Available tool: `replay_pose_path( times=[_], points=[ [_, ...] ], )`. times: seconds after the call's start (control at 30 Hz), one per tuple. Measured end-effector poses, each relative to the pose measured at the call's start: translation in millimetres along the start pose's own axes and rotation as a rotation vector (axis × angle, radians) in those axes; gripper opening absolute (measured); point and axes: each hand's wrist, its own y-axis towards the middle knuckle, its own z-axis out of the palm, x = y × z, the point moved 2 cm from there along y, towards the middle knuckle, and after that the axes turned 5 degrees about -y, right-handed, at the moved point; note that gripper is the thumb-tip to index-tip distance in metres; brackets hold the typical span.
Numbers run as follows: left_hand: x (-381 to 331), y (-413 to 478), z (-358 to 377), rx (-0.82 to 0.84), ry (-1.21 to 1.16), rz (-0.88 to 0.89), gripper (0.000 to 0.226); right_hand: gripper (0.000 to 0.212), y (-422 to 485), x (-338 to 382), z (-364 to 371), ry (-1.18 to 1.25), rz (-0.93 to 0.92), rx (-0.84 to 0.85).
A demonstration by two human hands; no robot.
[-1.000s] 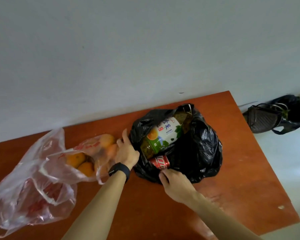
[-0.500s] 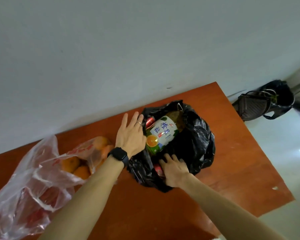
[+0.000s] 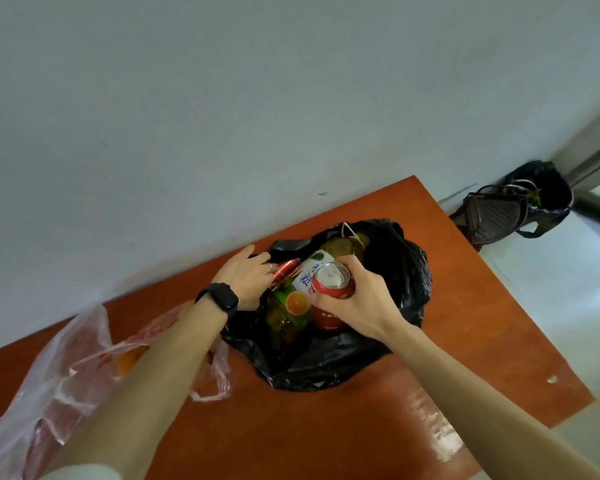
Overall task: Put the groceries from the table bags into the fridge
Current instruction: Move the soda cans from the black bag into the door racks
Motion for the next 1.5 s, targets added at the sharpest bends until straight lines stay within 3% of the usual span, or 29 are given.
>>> replay_pose_path(
  times=[0.13, 0.23, 0.33, 0.4, 0.47, 0.57, 0.67, 0.9, 1.03, 1.13, 1.2, 1.33, 1.4, 1.5],
  points=[
    [7, 12, -5, 0.152, -0.256, -0.246, 0.06, 0.053, 35, 13, 10, -0.175, -0.041, 0.047],
    [7, 27, -3, 0.246, -0.532, -0.343, 0.064, 0.068, 50, 7, 23, -0.363, -0.048, 0.23],
    [9, 42, -4, 0.182, -0.725, -0.436, 0.058, 0.092, 50, -6, 26, -0.512, -0.027, 0.318],
    [10, 49, -6, 0.11, -0.633, -0.431, 0.05, 0.102, 45, -14, 23, -0.598, -0.052, 0.293],
    [10, 55, -6, 0.072, -0.539, -0.437, 0.051, 0.094, 39, -21, 18, -0.665, -0.096, 0.219],
    [6, 66, 1, 0.103, -0.457, -0.46, 0.076, 0.079, 32, -31, 13, -0.675, -0.066, 0.166],
    [4, 77, 9, 0.118, -0.403, -0.496, 0.092, 0.085, 30, -42, 11, -0.601, 0.025, 0.15],
    [-8, 68, 3, -0.147, -0.318, -0.403, 0.066, 0.079, 31, -47, 9, -0.517, 0.101, 0.111],
    [-11, 44, -23, -0.322, -0.587, -0.461, 0.067, 0.071, 26, -43, 6, -0.458, 0.119, 0.11],
    [-17, 21, -54, -0.454, -0.86, -0.501, 0.072, 0.058, 20, -41, 4, -0.3, 0.142, 0.139],
    [-19, 6, -73, -0.535, -1.095, -0.506, 0.071, 0.051, 11, -34, -7, -0.113, 0.147, 0.065],
    [-27, -17, -112, -0.646, -1.828, -0.361, 0.065, 0.043, -21, -8, -49, 0.285, 0.148, -0.163],
    [-39, -26, -133, -0.647, -2.044, -0.286, 0.063, 0.038, -40, 0, -71, 0.559, 0.178, -0.252],
    [-67, -30, -162, -0.539, -2.192, -0.178, 0.079, 0.05, -70, 4, -100, 0.911, 0.243, -0.291]
  ],
)
